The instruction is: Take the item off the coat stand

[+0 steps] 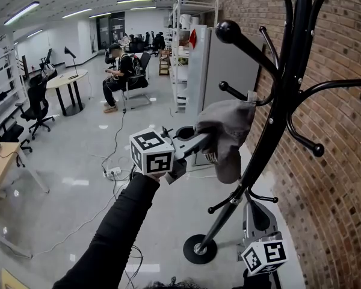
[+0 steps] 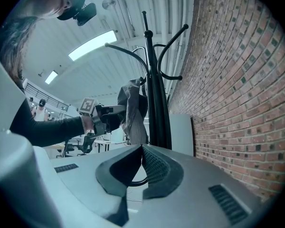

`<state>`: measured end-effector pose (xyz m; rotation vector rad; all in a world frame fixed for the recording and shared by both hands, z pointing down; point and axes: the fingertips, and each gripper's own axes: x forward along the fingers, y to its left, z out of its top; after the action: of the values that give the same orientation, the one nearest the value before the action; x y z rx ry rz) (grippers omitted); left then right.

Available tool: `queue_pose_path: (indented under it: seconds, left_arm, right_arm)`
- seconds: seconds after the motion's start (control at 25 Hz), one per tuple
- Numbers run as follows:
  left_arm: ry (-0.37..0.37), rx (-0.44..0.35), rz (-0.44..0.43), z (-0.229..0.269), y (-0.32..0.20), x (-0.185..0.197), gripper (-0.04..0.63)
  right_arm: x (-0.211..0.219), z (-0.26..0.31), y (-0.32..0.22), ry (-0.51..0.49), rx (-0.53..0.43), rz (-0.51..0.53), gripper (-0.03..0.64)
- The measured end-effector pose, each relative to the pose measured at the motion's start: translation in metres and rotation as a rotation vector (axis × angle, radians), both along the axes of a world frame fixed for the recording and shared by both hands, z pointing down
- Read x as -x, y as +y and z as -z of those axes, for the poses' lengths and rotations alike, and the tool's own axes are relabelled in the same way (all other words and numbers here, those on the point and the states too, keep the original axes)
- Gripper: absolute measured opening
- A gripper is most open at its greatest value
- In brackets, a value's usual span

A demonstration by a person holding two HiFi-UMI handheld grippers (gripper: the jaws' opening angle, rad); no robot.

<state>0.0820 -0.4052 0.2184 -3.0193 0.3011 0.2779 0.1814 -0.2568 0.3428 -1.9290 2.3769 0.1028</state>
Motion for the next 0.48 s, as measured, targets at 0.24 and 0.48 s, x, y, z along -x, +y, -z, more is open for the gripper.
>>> queue_pose_path:
  seconds: [0.24, 0.48]
  left_arm:
    - [0.034, -0.027, 0.066, 0.025, -0.016, 0.027, 0.031]
    - [0.072, -0.045, 0.123, 0.047, -0.024, 0.054, 0.03]
  right_arm:
    - [0.004, 0.003, 0.001, 0.005, -0.008, 0.004, 0.009]
    - [0.005, 0.004, 0.002, 0.008, -0.007, 0.008, 0.009]
